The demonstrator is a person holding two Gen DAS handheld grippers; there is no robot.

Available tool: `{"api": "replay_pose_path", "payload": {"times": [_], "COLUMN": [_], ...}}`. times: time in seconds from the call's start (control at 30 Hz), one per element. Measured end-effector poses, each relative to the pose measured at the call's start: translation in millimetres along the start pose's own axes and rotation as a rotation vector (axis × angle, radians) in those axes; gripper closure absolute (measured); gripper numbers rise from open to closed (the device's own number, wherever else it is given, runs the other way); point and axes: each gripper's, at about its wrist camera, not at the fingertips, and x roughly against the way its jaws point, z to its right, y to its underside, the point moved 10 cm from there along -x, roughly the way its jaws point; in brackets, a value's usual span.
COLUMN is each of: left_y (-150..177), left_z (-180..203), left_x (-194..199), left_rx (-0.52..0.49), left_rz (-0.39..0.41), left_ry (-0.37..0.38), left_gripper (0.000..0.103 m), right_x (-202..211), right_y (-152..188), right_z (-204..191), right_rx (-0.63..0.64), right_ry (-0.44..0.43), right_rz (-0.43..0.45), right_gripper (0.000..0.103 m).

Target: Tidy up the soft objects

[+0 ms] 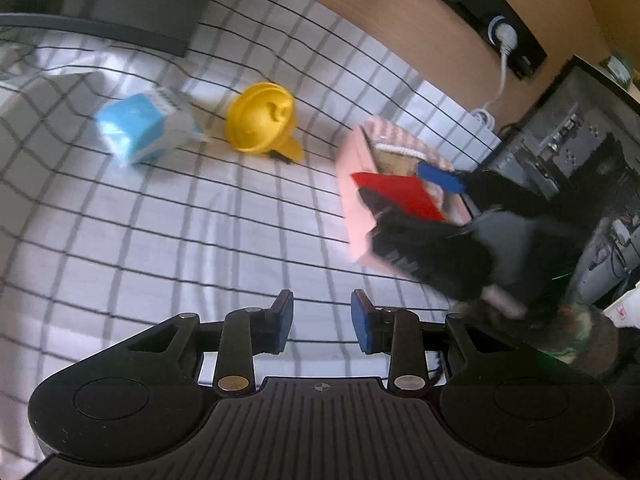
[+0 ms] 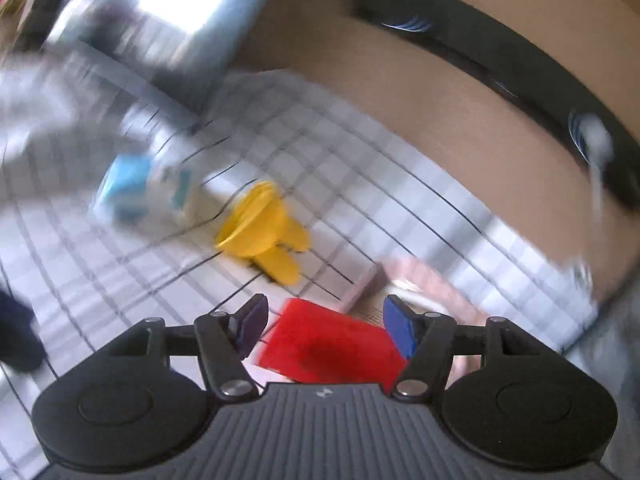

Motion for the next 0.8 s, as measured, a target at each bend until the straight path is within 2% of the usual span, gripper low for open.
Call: {"api": "replay_pose_path", "payload": {"times": [0.07, 0.1, 0.2, 0.3, 0.43, 0.5, 0.6, 0.67, 0.7, 0.73, 0.8], "left_y": [-0.6, -1.8, -6.6, -10.3, -7.0, -4.0, -2.6, -1.2, 0.5, 2.9, 9.4], "left_z": [-11.6, -16.7, -28.8, -33.1, -26.2, -21.6, -10.0, 2.5, 10.0, 18.7, 39.3], "left_x": [9.7, 13.9, 22.6, 20.9, 10.0, 3.4, -6.5, -14.4, -18.8, -23.8, -34.4], "left_rx": [0.016, 0.024, 0.043, 0.054, 0.049, 0.037, 0.015, -0.012, -0.029, -0.049, -0.101], "left_rz": [0.007, 0.011, 0.030, 0.035, 0.009, -0.013, -0.039, -0.062, -0.076, -0.092, -0.127], "left_ry": [-0.015, -0.019, -0.023, -0.012, 0.023, 0.037, 0.053, 0.069, 0.077, 0.087, 0.107], "left_gripper": [0.068, 0.068, 0.068, 0.068, 0.068, 0.068, 0.068, 0.068, 0.068, 0.068, 0.068], "right_x": [-16.6, -24.5, -36.4, -26.2, -23.7, -29.5, -33.3, -24.5, -15.7, -4.0, 19.5], "right_y": [2.6, 5.5, 13.3, 11.1, 22.0, 32.3, 41.7, 42.6, 41.5, 40.3, 41.0], "right_z": [-25.1, -30.3, -25.4, -2.6, 47.6, 68.4, 89.0, 100.1, 104.8, 109.9, 119.9], "right_rx": [0.110, 0.133, 0.149, 0.077, -0.056, -0.165, -0.364, -0.474, -0.502, -0.510, -0.488], "right_ry": [0.005, 0.014, 0.083, 0.092, 0.169, 0.137, 0.014, -0.064, -0.083, -0.076, -0.018], "right_rz": [-0.031, -0.054, -0.110, -0.097, -0.129, -0.159, -0.155, -0.141, -0.123, -0.096, -0.051], "right_gripper": [0.043, 0.058, 0.079, 0.088, 0.088, 0.088, 0.084, 0.071, 0.055, 0.040, 0.031]}}
